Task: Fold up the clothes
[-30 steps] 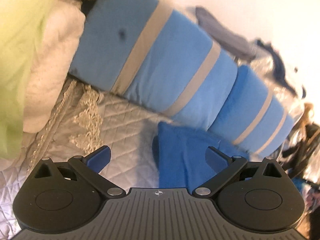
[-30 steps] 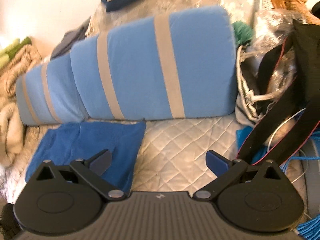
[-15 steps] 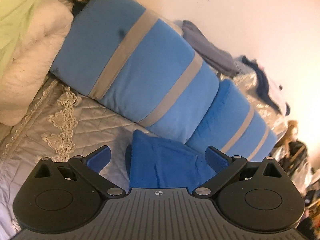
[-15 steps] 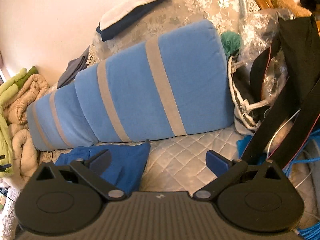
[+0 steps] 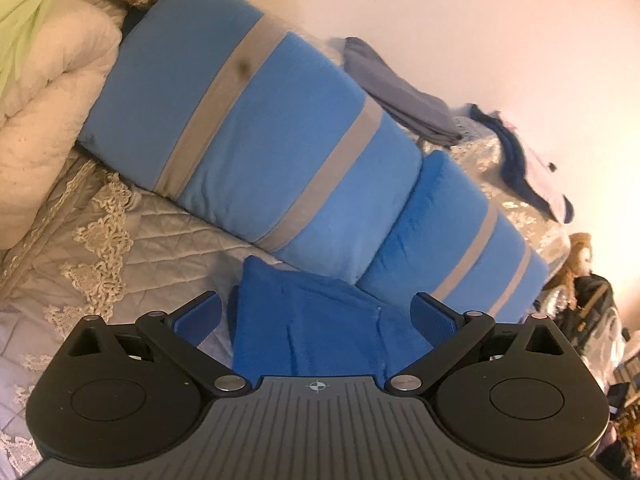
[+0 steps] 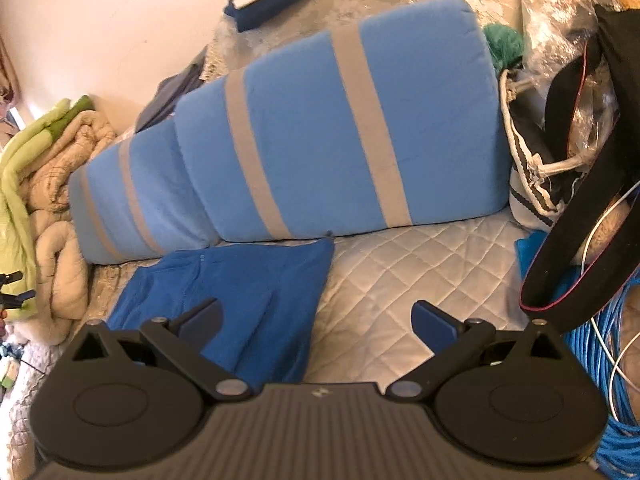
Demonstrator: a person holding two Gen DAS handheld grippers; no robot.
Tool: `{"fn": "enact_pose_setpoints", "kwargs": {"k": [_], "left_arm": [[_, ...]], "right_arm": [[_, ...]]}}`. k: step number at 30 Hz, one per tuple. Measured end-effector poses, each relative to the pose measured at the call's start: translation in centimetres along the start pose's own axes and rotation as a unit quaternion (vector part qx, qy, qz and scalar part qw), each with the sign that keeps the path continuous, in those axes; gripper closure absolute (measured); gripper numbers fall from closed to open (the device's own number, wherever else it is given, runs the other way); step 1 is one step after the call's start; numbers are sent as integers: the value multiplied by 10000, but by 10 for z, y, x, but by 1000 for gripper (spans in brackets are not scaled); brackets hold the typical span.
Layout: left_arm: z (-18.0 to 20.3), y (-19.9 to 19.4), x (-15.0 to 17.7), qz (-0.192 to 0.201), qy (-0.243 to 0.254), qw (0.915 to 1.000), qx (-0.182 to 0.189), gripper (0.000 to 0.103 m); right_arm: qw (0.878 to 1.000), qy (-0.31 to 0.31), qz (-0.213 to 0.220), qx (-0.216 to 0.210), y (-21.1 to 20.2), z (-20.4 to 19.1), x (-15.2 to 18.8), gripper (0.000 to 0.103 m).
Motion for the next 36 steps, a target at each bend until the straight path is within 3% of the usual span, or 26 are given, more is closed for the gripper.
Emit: {"fn": "enact_pose_setpoints", "kwargs": {"k": [4,9,26,36], "left_arm": [[2,2,-4,-167,253,9995,81,0],[-12,24,4,-401,251,9989,68,0],[-110,127,47,-1137,-490,9922,142,0],[-130,160,54,-1403,-664,9875,270,0]], "right_arm": [[9995,262,182,-76,-11,-3,-1,1],[9991,404,74,-69,11,-10,4,1],[9930,576,-989,-287,168,-23,42,1],[9873,797,-1309,-409,223,-22,55,1]]}}
Point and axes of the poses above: each gripper's, at about its wrist camera, not at the fingertips, and y roughly the way its jaws point, z to its right, x to its underside, the point moved 1 cm from there along y, roughly the way its jaws point, and after that the axes turned 12 degrees about x, right-handed, at the moved point
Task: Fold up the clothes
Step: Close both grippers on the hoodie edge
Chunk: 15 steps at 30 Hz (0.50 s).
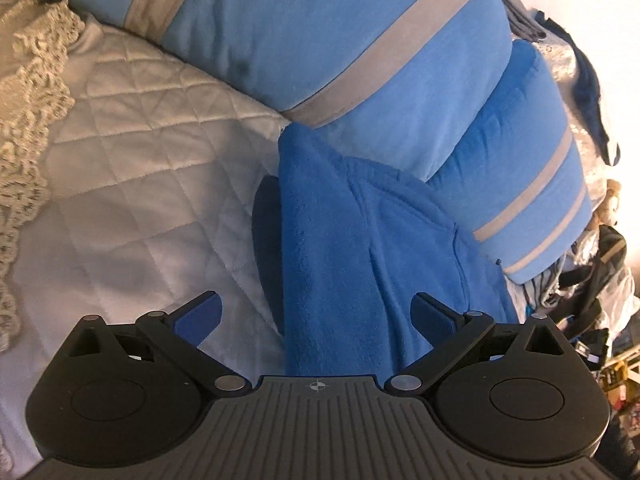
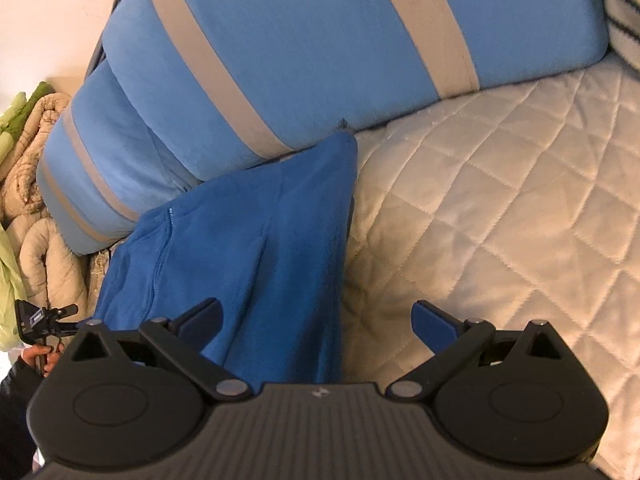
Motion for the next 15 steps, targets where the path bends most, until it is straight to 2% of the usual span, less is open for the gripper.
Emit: {"fn": "enact_pose_setpoints", "kwargs": {"k": [8,15], "left_arm": [[-21,25,3,-169,-198,9997,-37,0],[-14,34,6,-127,203,9993,-274,0]], "right_arm": [[9994,-151,-167,260,34,-7,2,1],[9973,-556,-114,473,51,-26,4,1]]}}
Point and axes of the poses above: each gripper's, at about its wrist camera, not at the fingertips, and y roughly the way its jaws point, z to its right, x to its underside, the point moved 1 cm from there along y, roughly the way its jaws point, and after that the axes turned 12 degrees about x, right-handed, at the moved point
